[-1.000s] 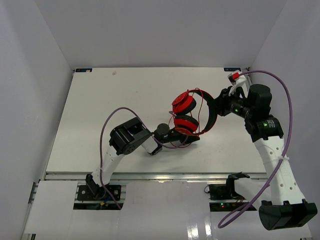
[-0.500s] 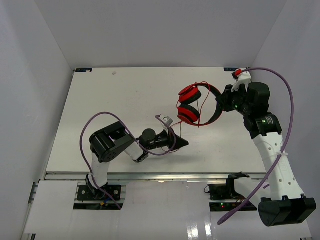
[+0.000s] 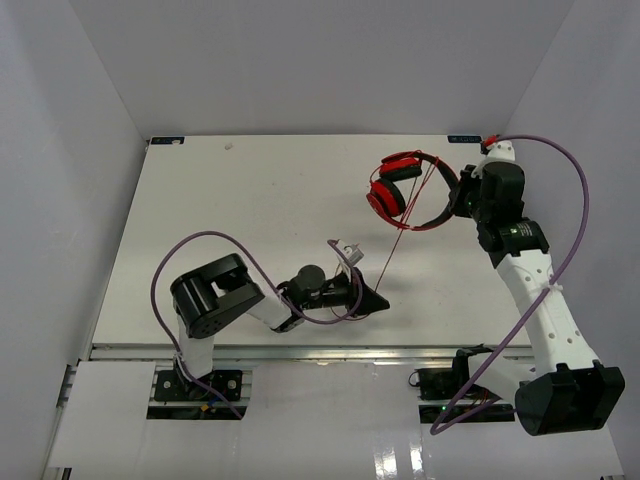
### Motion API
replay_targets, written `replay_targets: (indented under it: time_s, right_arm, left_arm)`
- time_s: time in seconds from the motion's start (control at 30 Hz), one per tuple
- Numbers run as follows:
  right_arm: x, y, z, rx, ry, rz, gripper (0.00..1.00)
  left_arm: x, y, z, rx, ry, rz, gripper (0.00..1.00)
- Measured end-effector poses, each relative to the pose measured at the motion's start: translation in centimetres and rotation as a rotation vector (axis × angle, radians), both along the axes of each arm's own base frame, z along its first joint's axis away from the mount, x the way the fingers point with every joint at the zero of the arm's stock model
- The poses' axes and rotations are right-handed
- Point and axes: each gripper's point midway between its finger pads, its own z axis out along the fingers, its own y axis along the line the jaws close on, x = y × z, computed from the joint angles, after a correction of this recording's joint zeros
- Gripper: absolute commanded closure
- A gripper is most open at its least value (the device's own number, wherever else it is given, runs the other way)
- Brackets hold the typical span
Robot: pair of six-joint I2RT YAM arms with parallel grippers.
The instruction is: Wrap the headphones
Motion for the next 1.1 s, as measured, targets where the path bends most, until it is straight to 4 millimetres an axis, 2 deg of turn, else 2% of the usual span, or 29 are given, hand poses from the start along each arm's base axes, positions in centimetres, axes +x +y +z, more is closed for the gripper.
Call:
replay_targets:
  time_s: [0.13, 0.27, 0.37, 0.47, 0.6, 0.83, 0.97, 1.1]
  right_arm:
    - [0.5, -0.9, -1.4, -0.025, 0.001, -0.048, 0.92]
    - [1.2, -1.5, -3.0, -0.102, -0.021, -0.066, 0.92]
    - [1.2, -1.7, -4.5, -0.189, -0.03, -0.053, 0.92]
    - [0.8, -0.8, -6.0, -0.28, -0.037, 0.008, 0.92]
    - [-0.2, 0.3, -7.4, -0.366, -0.038, 0.097, 0.92]
    - [-0.8, 2.1, -7.2, -0.41, -0.058, 0.228, 0.92]
    - [-1.1, 2.7, -6.8, -0.407, -0.074, 0.263, 0.92]
    - [-1.2, 3.2, -6.8, -0.388, -0.075, 0.285, 0.92]
  left_arm:
    - [-0.7, -0.8, 1.0, 0.051, -0.015, -0.024, 0.99]
    - [-0.6, -1.6, 1.7, 0.152, -0.046, -0.032, 0.99]
    - [-0.4, -1.2, 2.4, 0.247, -0.082, -0.037, 0.98]
    - [0.3, -0.7, 3.3, 0.348, -0.135, -0.032, 0.95]
    - [2.6, -0.4, 5.7, 0.47, -0.252, 0.014, 0.92]
    - [8.3, 1.6, 9.1, 0.691, -0.529, 0.168, 0.93]
    - [11.3, 3.7, 9.9, 0.833, -0.658, 0.275, 0.94]
    - [13.3, 5.4, 10.0, 0.953, -0.759, 0.352, 0.92]
